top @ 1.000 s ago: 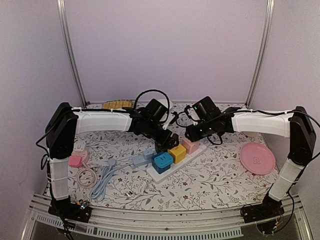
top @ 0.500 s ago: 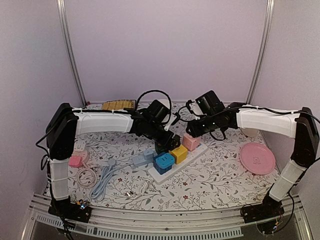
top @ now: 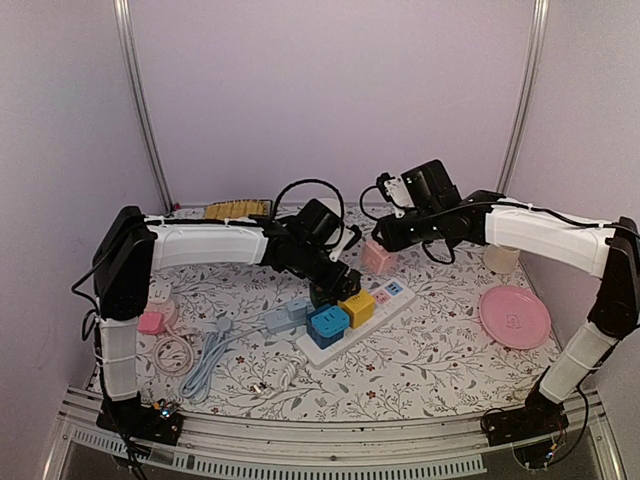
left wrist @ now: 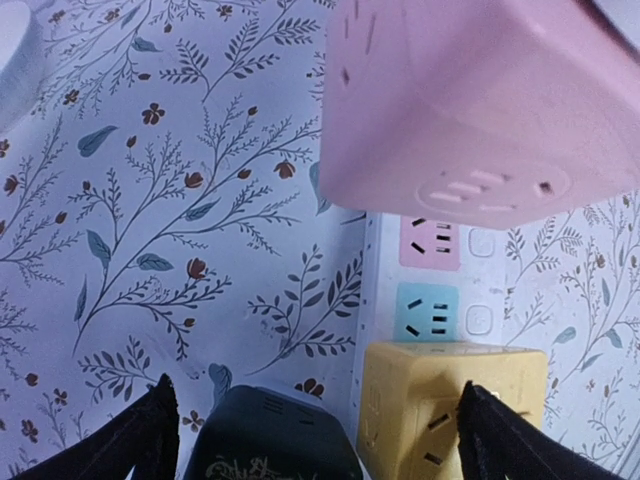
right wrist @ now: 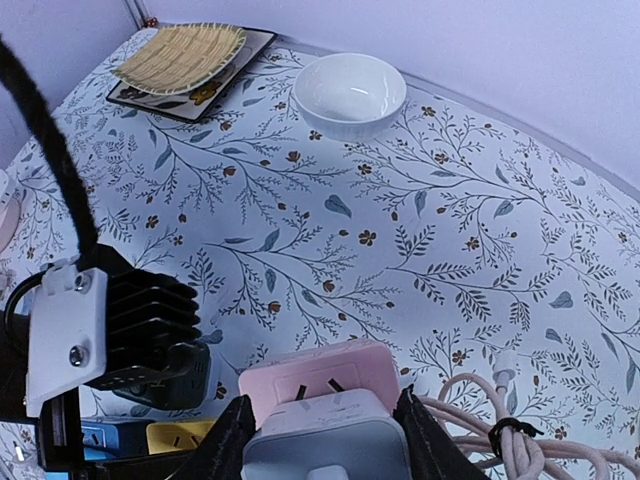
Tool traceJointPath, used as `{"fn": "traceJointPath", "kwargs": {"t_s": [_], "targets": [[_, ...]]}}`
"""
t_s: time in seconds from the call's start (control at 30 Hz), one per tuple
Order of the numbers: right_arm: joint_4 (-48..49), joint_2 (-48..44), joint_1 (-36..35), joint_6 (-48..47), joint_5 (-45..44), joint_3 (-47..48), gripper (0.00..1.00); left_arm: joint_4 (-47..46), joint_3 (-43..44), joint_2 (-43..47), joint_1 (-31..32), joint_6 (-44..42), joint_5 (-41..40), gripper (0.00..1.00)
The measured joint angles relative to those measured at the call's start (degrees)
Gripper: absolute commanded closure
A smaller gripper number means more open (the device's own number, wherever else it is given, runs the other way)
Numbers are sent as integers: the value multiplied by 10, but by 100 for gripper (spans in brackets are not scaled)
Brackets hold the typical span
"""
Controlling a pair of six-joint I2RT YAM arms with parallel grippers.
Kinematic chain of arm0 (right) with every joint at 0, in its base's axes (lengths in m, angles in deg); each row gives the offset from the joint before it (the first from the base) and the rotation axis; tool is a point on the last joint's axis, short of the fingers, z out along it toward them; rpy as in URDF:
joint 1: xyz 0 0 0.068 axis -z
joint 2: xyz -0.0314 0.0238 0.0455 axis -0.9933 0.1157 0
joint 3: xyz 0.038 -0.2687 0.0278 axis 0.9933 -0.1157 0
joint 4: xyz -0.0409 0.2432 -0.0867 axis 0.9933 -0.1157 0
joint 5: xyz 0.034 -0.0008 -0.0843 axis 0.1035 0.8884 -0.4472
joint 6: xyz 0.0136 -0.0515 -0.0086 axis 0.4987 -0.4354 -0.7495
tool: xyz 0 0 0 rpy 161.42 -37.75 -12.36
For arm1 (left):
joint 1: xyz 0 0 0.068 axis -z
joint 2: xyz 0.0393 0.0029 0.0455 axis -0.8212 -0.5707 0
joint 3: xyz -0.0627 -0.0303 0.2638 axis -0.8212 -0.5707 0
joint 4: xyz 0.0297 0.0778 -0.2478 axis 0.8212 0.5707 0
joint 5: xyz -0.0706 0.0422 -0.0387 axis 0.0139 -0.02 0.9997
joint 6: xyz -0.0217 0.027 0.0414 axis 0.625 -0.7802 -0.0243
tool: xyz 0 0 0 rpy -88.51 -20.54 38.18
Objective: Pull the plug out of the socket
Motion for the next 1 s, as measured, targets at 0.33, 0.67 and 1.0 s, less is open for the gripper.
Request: {"fn": "traceJointPath", "kwargs": {"t_s": [0.33, 0.67, 1.0], "targets": [[-16, 10, 68, 73, 107, 59, 80, -58, 3, 25, -6, -12, -4, 3], [-18, 25, 61, 134, 207, 123, 80, -248, -54, 128, -10, -104, -16, 5], [-29, 36, 61, 161, 275, 155, 79, -239, -40, 118, -15, -165, 9, 18]]}}
